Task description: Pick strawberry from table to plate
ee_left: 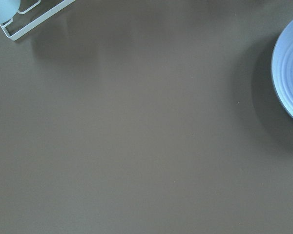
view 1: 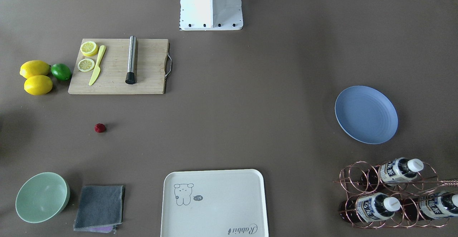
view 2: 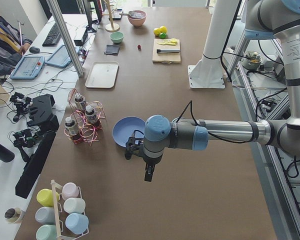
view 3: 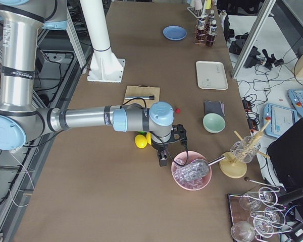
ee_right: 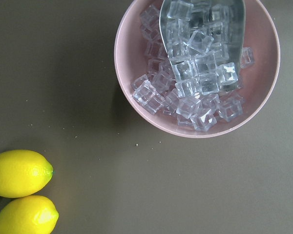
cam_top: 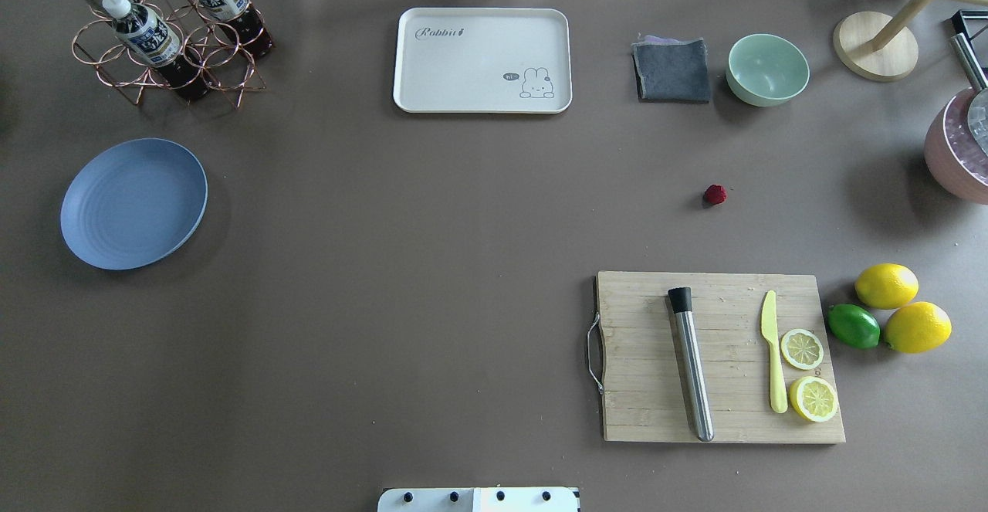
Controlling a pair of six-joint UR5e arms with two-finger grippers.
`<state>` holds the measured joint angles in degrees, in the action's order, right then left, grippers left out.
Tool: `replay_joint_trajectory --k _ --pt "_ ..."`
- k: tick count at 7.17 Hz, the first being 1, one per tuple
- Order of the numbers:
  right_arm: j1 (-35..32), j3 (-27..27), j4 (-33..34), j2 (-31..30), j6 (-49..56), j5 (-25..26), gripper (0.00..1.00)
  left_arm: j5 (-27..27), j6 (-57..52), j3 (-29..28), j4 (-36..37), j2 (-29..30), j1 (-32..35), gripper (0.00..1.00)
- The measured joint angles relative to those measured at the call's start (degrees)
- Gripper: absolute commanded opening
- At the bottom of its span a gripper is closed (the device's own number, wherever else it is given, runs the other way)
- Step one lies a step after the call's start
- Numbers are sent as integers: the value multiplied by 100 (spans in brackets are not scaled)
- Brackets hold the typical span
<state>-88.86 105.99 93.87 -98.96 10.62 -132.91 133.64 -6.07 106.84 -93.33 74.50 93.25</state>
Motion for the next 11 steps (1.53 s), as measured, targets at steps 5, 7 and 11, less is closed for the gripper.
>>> replay_joint_trajectory --k 5,7,11 --pt "-1 -12 0 -6 -4 -17 100 30 15 17 -7 5 -11 98" --pt "3 -28 0 -9 -19 -33 100 27 171 -91 6 307 -74 98" --pt "6 -6 -10 -125 -18 -364 100 235 1265 -511 -481 988 -744 98"
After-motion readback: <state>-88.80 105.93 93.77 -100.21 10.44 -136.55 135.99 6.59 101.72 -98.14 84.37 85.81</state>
